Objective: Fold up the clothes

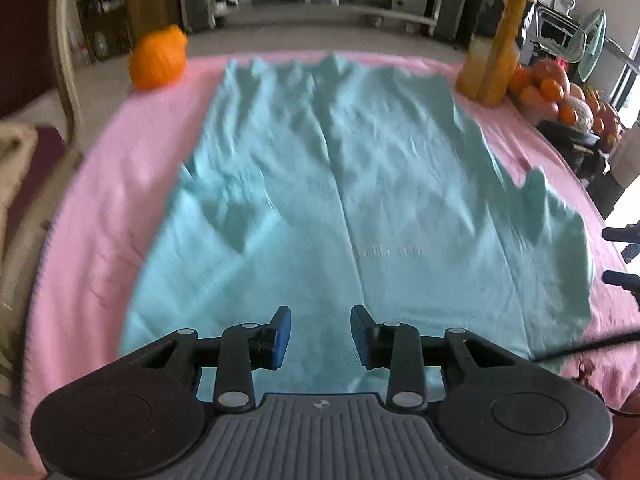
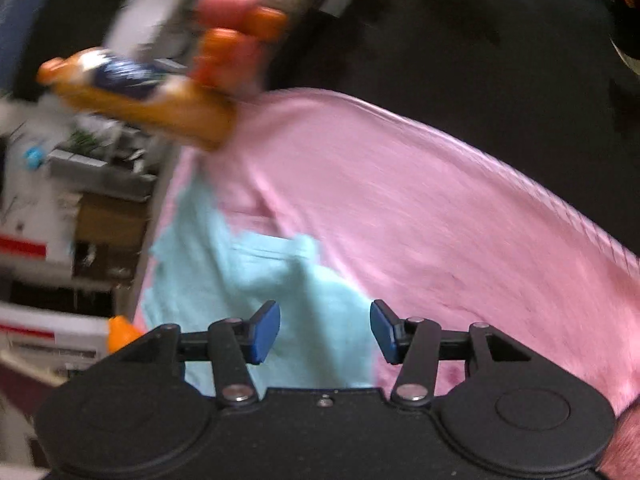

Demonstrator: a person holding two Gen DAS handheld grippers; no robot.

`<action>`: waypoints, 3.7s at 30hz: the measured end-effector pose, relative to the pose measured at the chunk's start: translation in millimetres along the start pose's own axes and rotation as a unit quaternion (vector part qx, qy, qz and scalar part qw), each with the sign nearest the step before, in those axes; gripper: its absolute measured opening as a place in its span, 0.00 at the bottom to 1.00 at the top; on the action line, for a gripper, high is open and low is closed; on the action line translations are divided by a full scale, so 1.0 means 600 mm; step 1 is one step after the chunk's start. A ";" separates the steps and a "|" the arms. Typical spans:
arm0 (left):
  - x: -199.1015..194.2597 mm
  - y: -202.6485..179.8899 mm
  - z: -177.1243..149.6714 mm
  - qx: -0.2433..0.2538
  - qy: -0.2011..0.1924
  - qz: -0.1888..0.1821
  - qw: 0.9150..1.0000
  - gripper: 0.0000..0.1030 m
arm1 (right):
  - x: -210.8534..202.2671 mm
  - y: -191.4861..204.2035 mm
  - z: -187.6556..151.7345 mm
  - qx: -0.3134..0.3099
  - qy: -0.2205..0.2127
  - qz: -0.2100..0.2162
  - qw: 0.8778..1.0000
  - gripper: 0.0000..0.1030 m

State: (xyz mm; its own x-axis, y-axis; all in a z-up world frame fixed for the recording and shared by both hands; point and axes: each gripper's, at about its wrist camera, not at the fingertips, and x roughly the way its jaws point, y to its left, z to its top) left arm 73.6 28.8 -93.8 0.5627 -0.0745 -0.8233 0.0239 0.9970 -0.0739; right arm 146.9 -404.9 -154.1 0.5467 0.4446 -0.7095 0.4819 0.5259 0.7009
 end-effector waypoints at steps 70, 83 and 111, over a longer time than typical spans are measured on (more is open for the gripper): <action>-0.073 0.155 0.049 -0.040 -0.035 0.043 0.998 0.32 | -0.034 0.207 -0.169 -0.363 0.012 0.028 0.931 0.30; 0.046 0.205 0.135 -0.073 0.010 -0.005 0.997 0.32 | 0.093 0.208 -0.078 -0.262 0.064 0.139 0.953 0.36; 0.019 0.305 0.074 -0.234 0.002 0.313 0.921 0.01 | 0.137 0.185 -0.078 -0.258 0.054 0.060 0.963 0.45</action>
State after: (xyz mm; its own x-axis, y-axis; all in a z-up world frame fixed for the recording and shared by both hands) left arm 121.2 211.1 -91.3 0.3428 0.5100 -0.7889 -0.6628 0.7264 0.1816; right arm 213.5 -275.6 -138.1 0.4895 0.5822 -0.6492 0.0001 0.7445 0.6677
